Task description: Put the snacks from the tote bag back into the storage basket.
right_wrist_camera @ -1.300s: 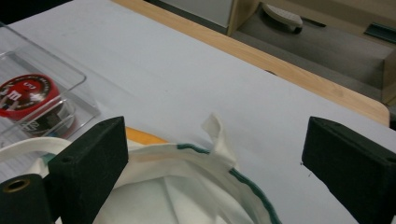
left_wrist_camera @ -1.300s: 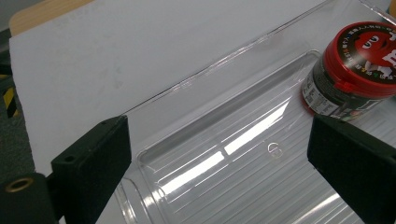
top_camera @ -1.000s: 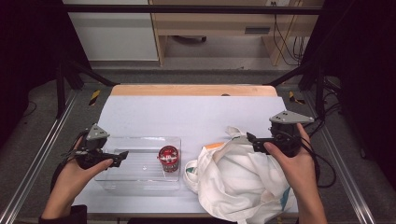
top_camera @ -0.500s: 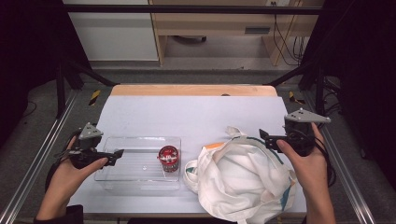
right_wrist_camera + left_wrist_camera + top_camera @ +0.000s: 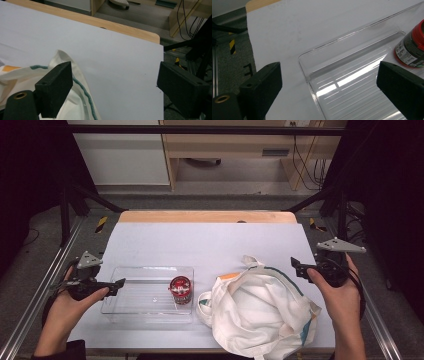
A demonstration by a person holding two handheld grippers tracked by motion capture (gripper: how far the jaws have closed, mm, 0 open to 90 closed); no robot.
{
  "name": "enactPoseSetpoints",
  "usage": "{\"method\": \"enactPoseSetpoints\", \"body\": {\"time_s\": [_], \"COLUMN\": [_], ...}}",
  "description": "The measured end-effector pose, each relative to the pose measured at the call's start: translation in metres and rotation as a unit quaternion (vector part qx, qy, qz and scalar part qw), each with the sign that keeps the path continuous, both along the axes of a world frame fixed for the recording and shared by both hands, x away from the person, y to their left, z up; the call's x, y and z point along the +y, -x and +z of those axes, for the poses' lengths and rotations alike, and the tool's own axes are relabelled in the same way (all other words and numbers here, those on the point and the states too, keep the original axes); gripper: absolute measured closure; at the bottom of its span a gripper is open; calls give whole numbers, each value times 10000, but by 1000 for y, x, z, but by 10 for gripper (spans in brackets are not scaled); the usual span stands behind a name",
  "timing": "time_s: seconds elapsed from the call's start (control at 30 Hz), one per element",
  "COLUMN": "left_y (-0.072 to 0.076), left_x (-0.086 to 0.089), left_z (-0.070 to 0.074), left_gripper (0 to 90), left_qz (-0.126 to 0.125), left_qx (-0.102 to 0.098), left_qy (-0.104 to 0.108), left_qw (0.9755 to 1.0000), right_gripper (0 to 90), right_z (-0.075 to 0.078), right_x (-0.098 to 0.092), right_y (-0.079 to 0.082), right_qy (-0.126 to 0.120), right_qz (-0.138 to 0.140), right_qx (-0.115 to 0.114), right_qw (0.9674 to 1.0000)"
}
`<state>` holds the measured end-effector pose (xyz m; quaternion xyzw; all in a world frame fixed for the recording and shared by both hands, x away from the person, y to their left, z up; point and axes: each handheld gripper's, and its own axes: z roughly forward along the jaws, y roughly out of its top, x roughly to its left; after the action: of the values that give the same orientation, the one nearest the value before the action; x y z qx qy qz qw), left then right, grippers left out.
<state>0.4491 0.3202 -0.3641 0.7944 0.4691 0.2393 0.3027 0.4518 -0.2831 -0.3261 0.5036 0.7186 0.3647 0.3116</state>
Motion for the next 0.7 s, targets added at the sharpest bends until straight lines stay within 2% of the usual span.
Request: {"method": "enactPoseSetpoints", "body": {"time_s": [0.13, 0.47, 0.7], "left_y": [-1, -3, -6], "left_x": [4, 12, 15], "left_z": [-2, -7, -13], "left_gripper": [63, 63, 63], "left_qz": [83, 229, 259], "left_qx": [7, 32, 151], "left_qy": [1, 65, 64], "left_qw": [10000, 9997, 9995], "right_gripper": [146, 149, 128], "right_z": [-7, -20, -30], "right_x": [-6, -17, -24], "right_y": [-3, -8, -10], "right_qy": [37, -17, -190], "right_qz": [-136, -250, -219], "right_qx": [86, 316, 397], "right_qw": [9999, 9992, 9988]}}
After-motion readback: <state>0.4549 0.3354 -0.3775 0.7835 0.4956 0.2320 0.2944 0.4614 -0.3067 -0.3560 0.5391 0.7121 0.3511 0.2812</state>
